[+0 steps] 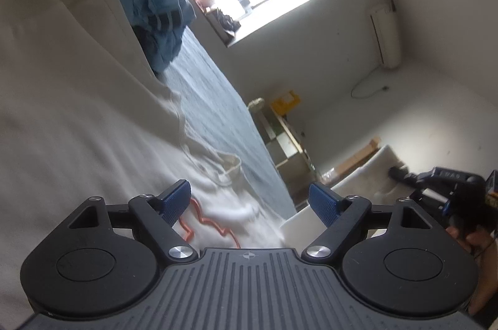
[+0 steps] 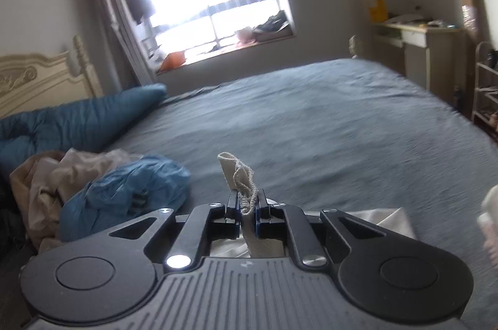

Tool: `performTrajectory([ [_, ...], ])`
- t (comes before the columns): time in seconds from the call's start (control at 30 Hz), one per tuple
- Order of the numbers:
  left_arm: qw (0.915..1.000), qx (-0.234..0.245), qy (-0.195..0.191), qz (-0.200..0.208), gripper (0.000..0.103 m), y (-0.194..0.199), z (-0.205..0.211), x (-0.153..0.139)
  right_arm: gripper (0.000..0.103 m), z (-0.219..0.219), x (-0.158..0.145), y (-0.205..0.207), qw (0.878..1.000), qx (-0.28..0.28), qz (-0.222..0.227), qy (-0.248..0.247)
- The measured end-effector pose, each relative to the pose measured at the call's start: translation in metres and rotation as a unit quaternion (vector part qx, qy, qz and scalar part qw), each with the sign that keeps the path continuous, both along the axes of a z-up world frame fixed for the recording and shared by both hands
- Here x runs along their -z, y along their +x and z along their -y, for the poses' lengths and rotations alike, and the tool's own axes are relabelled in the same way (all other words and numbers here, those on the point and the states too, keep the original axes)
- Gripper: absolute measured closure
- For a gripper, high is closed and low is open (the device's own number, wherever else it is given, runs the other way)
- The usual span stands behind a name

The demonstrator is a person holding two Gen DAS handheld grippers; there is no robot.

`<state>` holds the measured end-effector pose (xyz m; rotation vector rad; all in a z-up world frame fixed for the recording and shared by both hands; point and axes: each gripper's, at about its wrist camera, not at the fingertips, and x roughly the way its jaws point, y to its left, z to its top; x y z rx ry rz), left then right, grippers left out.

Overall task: Fold clothes
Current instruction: 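Lay the sleeve cuff on the sweatshirt body and open the right gripper, then grasp the sleeve cuff lying on the body with the left gripper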

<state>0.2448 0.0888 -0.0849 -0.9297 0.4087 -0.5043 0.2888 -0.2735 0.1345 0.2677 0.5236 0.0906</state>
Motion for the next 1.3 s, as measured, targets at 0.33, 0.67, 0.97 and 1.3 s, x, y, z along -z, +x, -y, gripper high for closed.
performTrajectory([
  [0.33,0.9990,-0.035,-0.013,-0.025,0.018,0.002,-0.010,0.010,0.084,-0.077,0.100,0.013,0.995,-0.089,-0.040,0.017],
  [0.67,0.9994,-0.014,0.021,-0.023,0.018,0.007,0.003,0.009,0.044,-0.009,0.127,-0.036,0.978,-0.085,-0.034,0.187],
  [0.97,0.9915,0.043,0.117,-0.038,0.031,0.012,0.042,0.004,0.047,0.065,0.160,-0.128,0.972,0.009,-0.029,0.234],
  [1.3,0.9656,0.062,0.238,-0.084,0.046,0.016,0.088,-0.006,0.047,0.112,0.157,-0.168,0.982,0.057,0.035,0.177],
])
